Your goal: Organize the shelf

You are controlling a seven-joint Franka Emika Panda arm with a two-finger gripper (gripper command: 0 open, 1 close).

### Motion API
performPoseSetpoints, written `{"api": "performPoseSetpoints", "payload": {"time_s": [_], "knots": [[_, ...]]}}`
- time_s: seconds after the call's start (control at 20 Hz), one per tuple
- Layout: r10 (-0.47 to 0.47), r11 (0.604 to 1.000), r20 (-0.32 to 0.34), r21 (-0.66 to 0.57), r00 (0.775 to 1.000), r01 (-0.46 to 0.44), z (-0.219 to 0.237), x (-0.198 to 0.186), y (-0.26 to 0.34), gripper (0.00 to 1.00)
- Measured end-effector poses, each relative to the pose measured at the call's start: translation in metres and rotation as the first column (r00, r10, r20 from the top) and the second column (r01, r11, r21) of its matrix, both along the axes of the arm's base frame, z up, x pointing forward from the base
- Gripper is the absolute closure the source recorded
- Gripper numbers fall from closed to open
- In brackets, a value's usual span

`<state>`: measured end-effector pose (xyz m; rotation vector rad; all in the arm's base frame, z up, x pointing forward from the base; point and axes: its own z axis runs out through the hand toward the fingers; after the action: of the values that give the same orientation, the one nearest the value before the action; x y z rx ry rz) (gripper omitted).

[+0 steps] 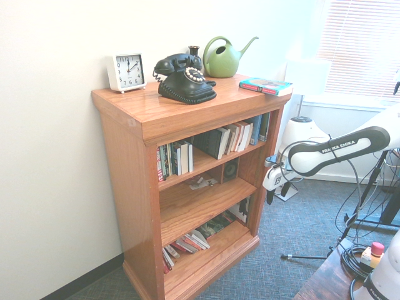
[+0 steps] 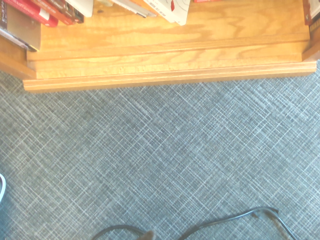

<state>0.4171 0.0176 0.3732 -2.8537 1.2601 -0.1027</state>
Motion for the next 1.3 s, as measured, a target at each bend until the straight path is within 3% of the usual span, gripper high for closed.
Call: {"api": "performPoseSetpoints", "payload": {"time_s": [0.3,0.45,0.65,0.8,1.0,1.3], "knots": [[0.003,0.999,0.005,-0.049,1.0,-0.003,0.015,0.016,-0.013,0.0],[0.001,0.984,0.043,-0.179,0.999,0.007,0.044,0.034,-0.042,0.0],[0.024,0.915,0.1,-0.403,0.995,0.018,0.102,0.056,-0.081,0.0],[0.065,0.832,0.127,-0.555,0.99,0.017,0.146,0.066,-0.093,0.0],[0.123,0.68,0.134,-0.733,0.983,0.015,0.184,0.074,-0.098,0.0],[0.21,0.383,0.063,-0.923,0.976,-0.023,0.198,0.079,-0.082,0.0]]}}
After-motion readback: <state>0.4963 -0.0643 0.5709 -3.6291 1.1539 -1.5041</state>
